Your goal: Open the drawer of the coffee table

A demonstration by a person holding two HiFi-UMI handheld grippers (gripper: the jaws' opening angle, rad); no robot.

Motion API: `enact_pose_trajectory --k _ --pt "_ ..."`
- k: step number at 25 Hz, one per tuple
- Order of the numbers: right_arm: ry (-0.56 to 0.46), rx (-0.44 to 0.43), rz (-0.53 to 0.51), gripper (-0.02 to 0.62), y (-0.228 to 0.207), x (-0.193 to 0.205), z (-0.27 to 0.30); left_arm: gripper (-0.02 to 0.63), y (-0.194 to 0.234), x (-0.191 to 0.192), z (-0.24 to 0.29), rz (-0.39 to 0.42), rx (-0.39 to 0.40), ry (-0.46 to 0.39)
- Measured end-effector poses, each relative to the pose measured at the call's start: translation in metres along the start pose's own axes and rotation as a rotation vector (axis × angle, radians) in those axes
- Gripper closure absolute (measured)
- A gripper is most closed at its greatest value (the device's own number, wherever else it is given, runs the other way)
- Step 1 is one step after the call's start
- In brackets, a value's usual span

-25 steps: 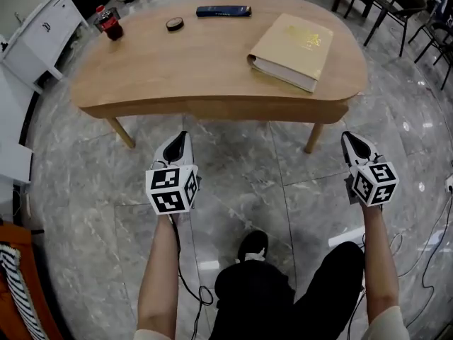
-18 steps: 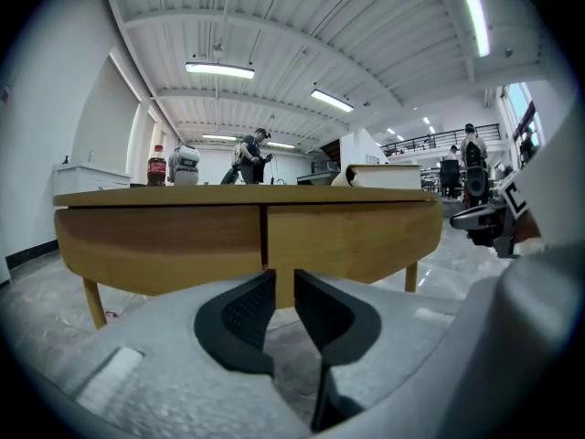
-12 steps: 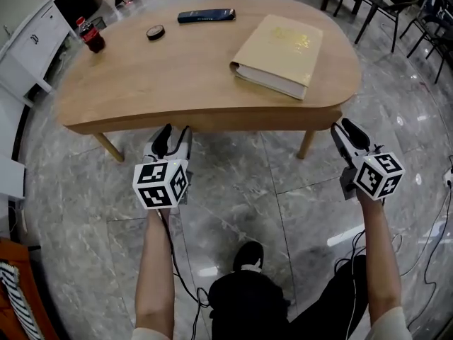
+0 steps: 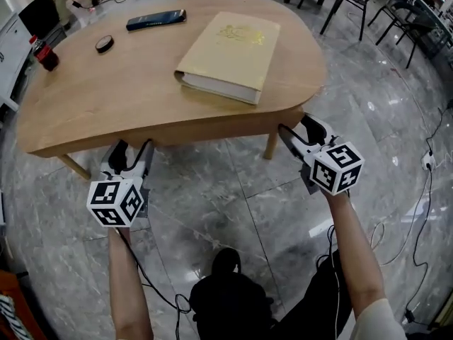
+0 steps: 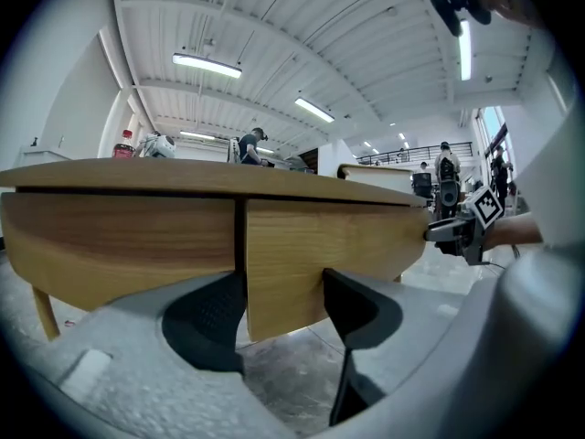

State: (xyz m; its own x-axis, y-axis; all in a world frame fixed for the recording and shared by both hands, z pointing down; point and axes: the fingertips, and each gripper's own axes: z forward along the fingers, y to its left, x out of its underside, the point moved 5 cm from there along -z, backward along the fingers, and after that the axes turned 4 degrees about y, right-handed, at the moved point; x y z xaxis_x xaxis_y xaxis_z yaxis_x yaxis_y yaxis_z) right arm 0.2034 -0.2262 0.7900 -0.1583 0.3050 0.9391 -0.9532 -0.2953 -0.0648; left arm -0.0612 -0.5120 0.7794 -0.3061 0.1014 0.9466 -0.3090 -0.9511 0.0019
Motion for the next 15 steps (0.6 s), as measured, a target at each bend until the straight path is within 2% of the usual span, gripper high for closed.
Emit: enact_pose_trajectory --k 4,15 --pt "0.02 0.033 -0.04 0.333 -0.003 -0.001 -0.005 0.35 -0.008 0.001 0.008 -0.011 0.021 0.01" --pt "0.057 0.1 -0.015 0.298 0.01 0.005 -0.001 0.348 -0.009 -0.001 0.007 -0.024 0.006 0.053"
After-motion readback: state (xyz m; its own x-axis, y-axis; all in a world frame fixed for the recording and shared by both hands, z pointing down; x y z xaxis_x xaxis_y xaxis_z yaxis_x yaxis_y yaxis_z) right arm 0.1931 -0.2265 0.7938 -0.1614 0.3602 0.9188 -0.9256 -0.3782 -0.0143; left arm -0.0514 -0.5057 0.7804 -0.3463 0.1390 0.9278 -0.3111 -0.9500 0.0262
